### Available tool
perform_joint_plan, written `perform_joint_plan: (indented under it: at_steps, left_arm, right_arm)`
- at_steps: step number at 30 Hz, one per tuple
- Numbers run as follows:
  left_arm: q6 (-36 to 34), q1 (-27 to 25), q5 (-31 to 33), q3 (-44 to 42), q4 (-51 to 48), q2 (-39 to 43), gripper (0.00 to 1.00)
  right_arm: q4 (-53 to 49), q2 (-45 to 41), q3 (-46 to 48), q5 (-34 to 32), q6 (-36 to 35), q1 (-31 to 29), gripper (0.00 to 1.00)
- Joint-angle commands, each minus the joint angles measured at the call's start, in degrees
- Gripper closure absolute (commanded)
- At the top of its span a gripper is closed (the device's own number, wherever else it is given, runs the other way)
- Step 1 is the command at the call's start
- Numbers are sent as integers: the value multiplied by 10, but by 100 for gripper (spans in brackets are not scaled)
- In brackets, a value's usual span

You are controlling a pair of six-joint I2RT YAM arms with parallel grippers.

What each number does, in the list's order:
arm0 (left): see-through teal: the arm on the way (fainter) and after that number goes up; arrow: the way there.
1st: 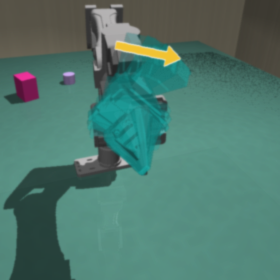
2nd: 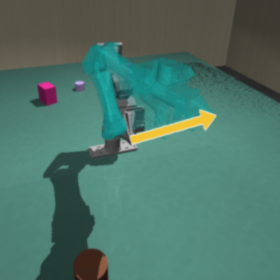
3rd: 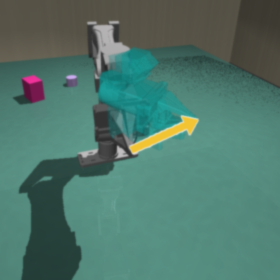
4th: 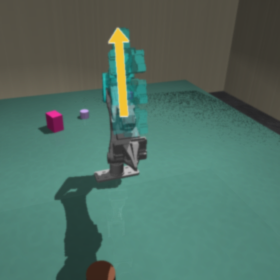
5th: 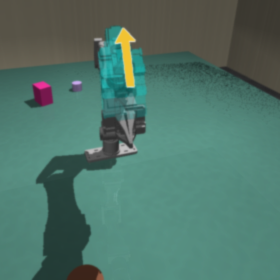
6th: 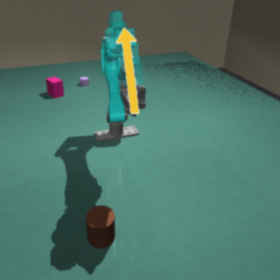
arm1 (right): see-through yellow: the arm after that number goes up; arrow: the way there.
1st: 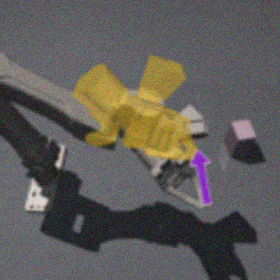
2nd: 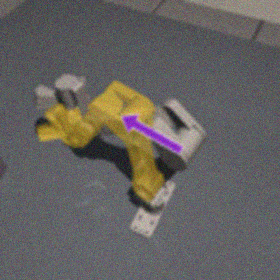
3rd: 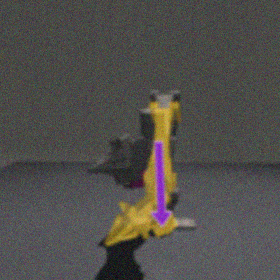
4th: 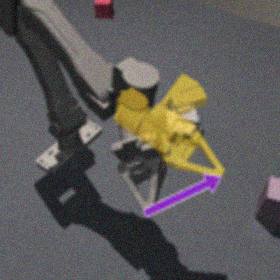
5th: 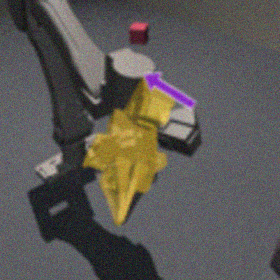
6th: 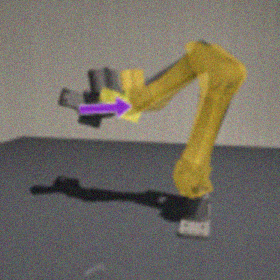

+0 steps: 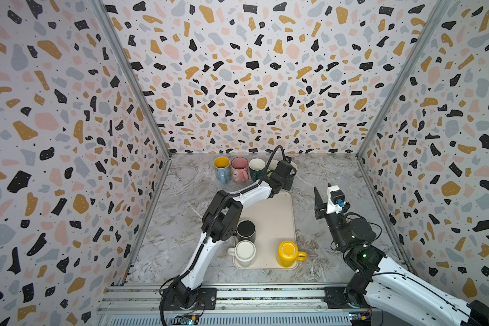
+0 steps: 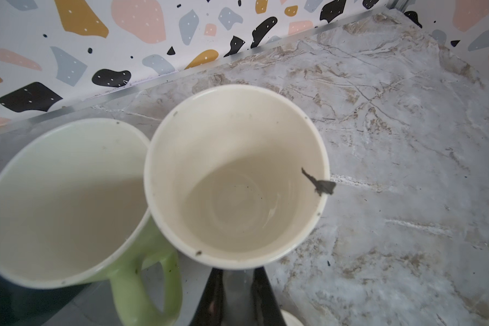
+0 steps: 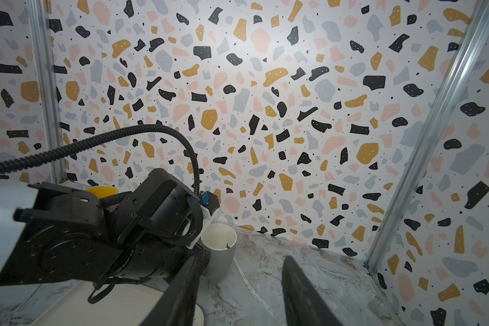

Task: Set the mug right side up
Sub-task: 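Lower the grey mug beside the light green mug with the left gripper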

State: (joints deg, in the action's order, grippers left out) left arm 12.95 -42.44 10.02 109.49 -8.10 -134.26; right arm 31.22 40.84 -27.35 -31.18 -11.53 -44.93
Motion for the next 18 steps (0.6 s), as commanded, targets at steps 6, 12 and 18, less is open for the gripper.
perform_joint_plan:
  at_steps: [6,12,18]
  left_arm:
    - [8,0,22,38,42,-6,100]
    - [10,0,25,42,38,-11,100]
    - [11,0,25,42,32,-9,92]
  right_arm:
    - [-2,-11,1,5,15,8,48]
    - [-4,-11,2,7,18,11,47]
    - [-5,-10,2,9,20,13,47]
